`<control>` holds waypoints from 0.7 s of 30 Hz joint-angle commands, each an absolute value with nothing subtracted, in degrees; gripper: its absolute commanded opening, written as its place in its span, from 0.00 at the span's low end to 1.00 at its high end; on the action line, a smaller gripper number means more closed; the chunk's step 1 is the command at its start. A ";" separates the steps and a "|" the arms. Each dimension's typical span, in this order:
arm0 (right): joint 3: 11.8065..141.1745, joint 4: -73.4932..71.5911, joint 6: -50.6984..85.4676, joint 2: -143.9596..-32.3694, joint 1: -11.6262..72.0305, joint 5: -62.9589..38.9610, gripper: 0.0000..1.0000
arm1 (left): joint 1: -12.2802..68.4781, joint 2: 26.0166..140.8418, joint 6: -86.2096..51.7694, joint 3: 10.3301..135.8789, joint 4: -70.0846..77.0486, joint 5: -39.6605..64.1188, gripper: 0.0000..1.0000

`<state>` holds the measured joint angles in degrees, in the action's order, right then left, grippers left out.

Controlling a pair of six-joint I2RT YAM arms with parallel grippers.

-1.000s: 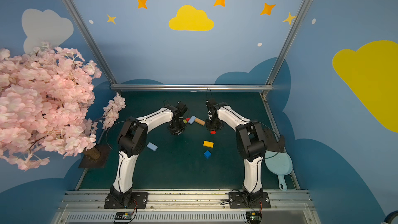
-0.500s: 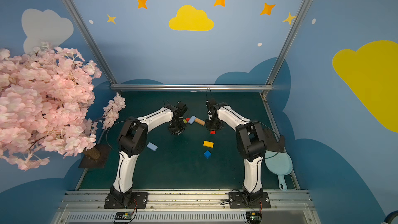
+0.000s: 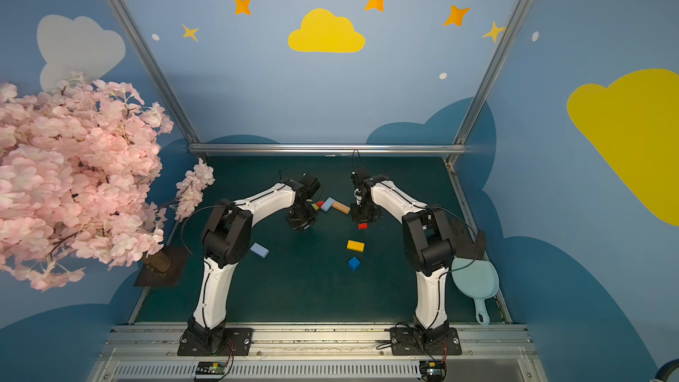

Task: Assemble a heart with building blocks
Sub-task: Assemble the building block at the center of the board.

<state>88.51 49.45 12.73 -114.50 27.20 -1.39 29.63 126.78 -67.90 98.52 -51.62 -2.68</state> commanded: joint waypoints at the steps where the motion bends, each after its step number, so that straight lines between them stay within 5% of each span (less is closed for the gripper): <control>1: 87.55 49.75 12.01 -113.56 27.01 -1.76 0.00 | 28.88 131.34 -68.74 97.56 -50.52 -5.93 0.19; 9: 86.96 49.75 12.10 -113.21 27.09 -1.76 0.00 | 28.86 131.66 -68.30 97.56 -50.49 -6.24 0.27; 13: 86.67 49.66 12.28 -113.20 27.23 -1.85 0.00 | 28.88 131.53 -67.08 97.86 -50.45 -6.11 0.53; 21: 86.26 49.51 12.50 -112.69 27.07 -1.56 0.00 | 29.83 129.87 -63.35 98.99 -49.88 -7.03 0.72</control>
<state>86.98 49.10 12.64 -114.50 27.20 -1.39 30.30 127.24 -66.08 99.68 -48.90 -3.01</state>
